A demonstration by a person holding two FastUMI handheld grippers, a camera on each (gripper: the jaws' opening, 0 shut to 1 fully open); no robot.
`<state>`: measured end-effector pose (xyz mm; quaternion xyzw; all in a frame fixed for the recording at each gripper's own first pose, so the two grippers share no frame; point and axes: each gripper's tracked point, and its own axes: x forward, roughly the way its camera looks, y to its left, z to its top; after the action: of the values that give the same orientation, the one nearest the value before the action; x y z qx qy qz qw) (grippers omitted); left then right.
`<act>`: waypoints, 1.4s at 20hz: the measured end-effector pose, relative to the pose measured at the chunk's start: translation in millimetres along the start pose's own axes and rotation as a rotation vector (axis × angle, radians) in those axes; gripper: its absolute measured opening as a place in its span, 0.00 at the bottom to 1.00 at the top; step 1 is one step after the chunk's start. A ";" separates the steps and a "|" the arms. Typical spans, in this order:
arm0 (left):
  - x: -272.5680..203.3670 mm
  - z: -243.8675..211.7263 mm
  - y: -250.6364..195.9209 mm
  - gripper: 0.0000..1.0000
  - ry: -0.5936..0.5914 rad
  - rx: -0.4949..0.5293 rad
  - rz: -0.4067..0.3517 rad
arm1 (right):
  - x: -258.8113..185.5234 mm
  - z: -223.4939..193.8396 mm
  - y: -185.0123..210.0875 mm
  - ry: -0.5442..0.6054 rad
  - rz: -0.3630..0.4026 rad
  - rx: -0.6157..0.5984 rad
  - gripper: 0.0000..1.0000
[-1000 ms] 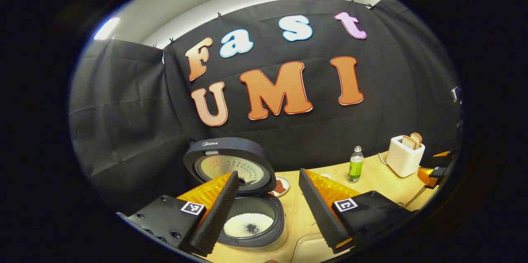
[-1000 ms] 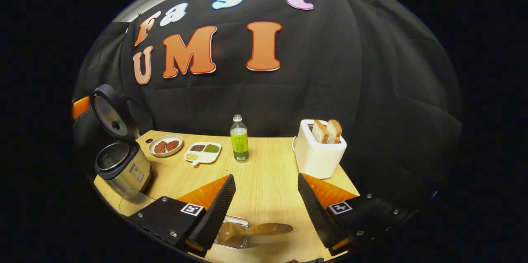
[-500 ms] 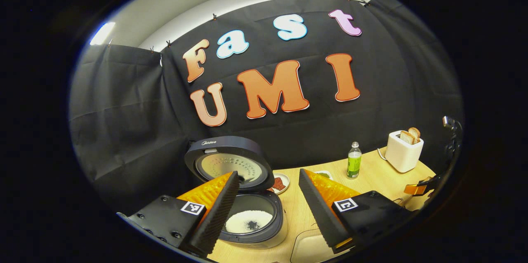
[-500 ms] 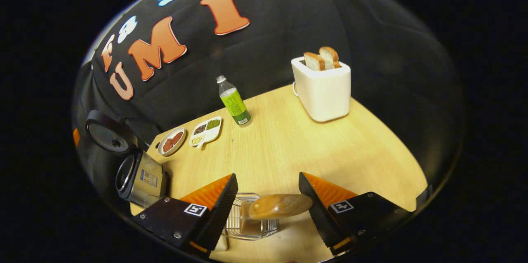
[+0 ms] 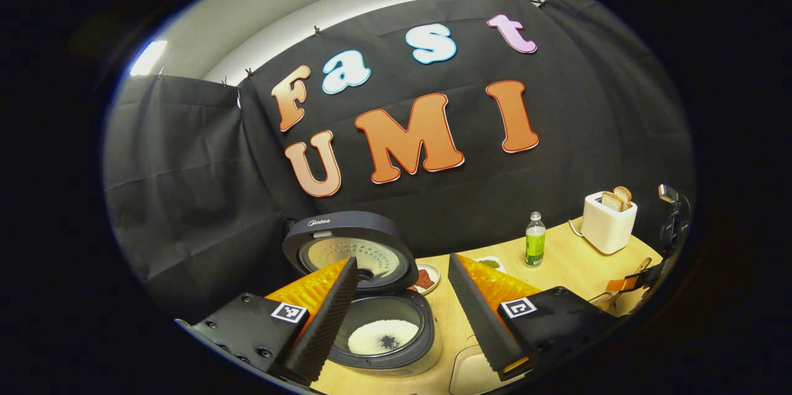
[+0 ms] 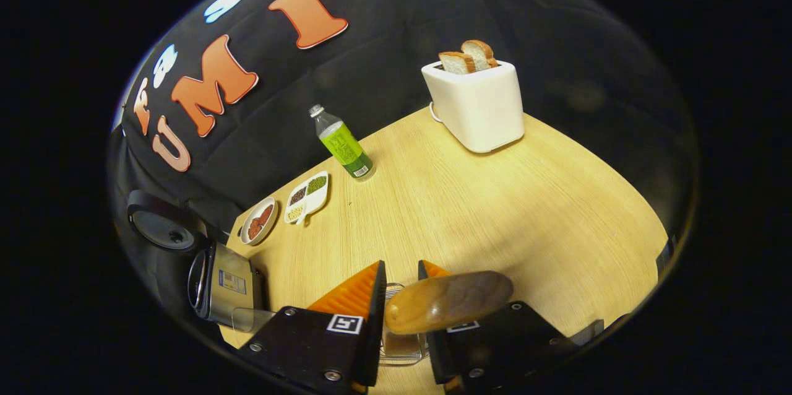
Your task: Close the left gripper, press the button to open the rice cooker; take a wooden spoon from the chopstick holder with the right hand, scoop a spoonful of rice and pour it into the rice cooker, then put the wooden spoon back into the chopstick holder.
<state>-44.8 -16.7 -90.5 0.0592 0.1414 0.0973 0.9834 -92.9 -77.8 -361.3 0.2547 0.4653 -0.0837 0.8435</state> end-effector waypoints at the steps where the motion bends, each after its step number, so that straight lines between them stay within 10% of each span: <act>1: -0.9 -1.9 1.2 1.00 0.002 -0.002 -0.001 | -1.7 -0.7 0.5 -0.008 -0.006 -0.002 0.22; 21: 5.5 -9.1 45.3 0.98 -0.033 -0.077 -0.018 | -99.4 57.6 110.4 -0.341 0.131 -0.225 0.17; 28: 11.6 -27.1 65.3 1.00 -0.004 -0.109 -0.025 | -116.9 24.0 180.7 -0.280 0.246 -0.275 0.17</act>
<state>-53.1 51.8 -110.1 0.0041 0.1347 0.0923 0.9866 -71.4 53.6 -190.5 0.1781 0.3161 0.0492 0.9306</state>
